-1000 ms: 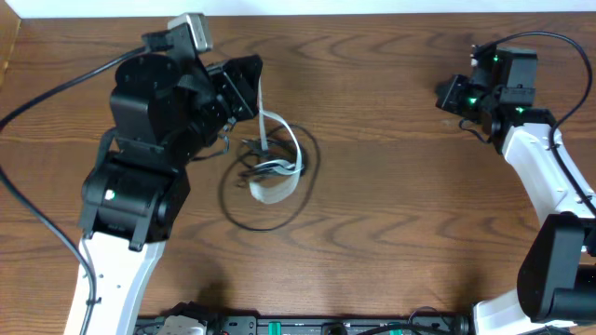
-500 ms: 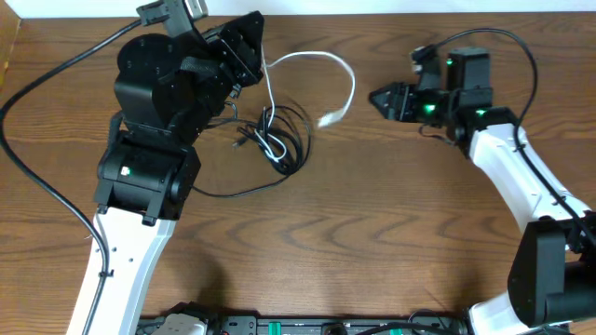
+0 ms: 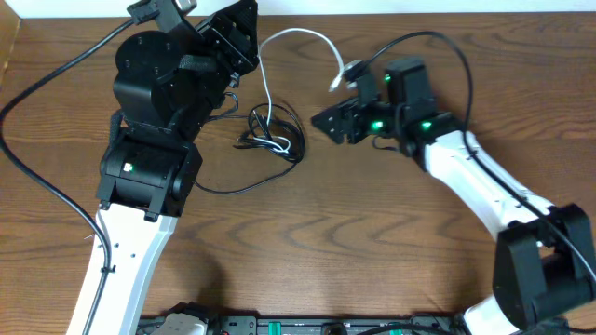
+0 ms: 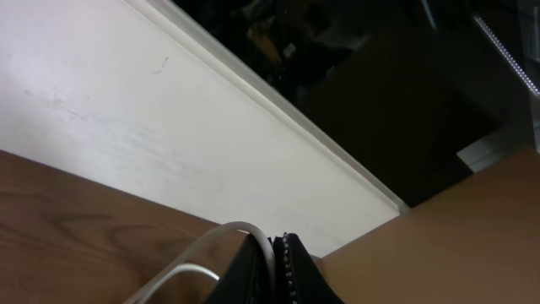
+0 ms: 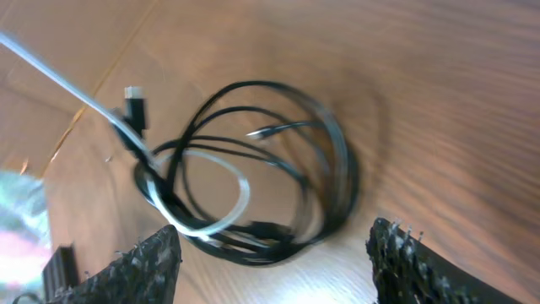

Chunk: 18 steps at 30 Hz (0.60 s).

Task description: Untangle cables

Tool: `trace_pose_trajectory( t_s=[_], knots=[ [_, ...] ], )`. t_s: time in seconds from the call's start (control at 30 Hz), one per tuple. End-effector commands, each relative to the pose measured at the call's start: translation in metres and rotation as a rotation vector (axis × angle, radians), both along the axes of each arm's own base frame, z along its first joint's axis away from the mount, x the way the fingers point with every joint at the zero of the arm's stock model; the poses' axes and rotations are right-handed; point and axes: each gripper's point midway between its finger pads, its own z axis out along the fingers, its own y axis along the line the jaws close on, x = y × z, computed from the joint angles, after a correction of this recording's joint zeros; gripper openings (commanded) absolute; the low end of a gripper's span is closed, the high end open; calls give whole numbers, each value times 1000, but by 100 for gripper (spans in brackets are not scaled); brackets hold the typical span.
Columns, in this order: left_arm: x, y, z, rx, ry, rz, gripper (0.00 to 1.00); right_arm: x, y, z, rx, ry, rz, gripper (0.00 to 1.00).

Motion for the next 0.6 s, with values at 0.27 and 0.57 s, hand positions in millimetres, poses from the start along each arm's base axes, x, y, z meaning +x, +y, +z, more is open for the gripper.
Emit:
trace_pose_trajectory(
  t_s=[0.27, 0.57],
  knots=[
    [-2, 2, -2, -8, 29, 7, 8, -43, 68, -29, 48, -45, 298, 76],
    [-3, 3, -6, -4, 45, 7, 7, -57, 86, -50, 37, -27, 354, 71]
  ],
)
